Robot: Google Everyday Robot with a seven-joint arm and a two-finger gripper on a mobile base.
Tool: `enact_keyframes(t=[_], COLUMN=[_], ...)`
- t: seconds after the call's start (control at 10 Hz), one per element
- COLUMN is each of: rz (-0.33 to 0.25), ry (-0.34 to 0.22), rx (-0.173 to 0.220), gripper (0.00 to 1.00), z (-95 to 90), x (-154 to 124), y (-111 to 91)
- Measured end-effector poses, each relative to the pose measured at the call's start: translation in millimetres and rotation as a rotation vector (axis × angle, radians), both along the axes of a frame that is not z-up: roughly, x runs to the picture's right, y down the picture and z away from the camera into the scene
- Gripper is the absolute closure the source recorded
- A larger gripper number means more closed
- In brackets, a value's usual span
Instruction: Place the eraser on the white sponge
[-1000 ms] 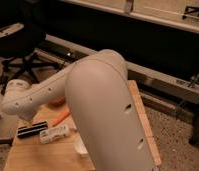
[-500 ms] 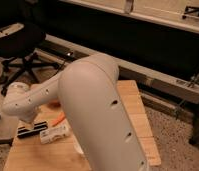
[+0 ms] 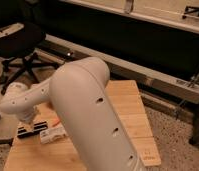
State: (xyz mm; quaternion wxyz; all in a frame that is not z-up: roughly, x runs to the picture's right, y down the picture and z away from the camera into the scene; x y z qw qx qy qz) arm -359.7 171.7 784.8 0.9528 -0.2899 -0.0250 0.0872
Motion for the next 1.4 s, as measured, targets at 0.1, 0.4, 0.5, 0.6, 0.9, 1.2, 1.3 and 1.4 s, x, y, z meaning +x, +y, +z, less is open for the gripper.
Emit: enact_keyframes(t=[0.1, 0.4, 0.5, 0.6, 0.9, 1.2, 1.3, 1.4], rz=[-0.019, -0.061, -0.079, -0.093, -0.122, -0.132, -0.137, -0.141], ry=[-0.013, -0.049, -0.062, -0.069, -0.059, -0.04, -0.034, -0.028], rx=[-0.015, -0.031, -0.027, -0.019, 0.016, 0.037, 0.035, 0.032], gripper=[0.35, 0.35, 0.35, 0.35, 0.35, 0.35, 0.35, 0.35], z=[2.5, 9.5, 13.6, 17.2, 30.2, 33.1, 31.2, 29.1], x=[-1.8, -5.9, -7.5, -8.9, -11.7, -11.3, -9.3, -8.2], y=[-0.2, -5.2, -6.9, -7.7, 0.6, 12.3, 16.5, 19.3])
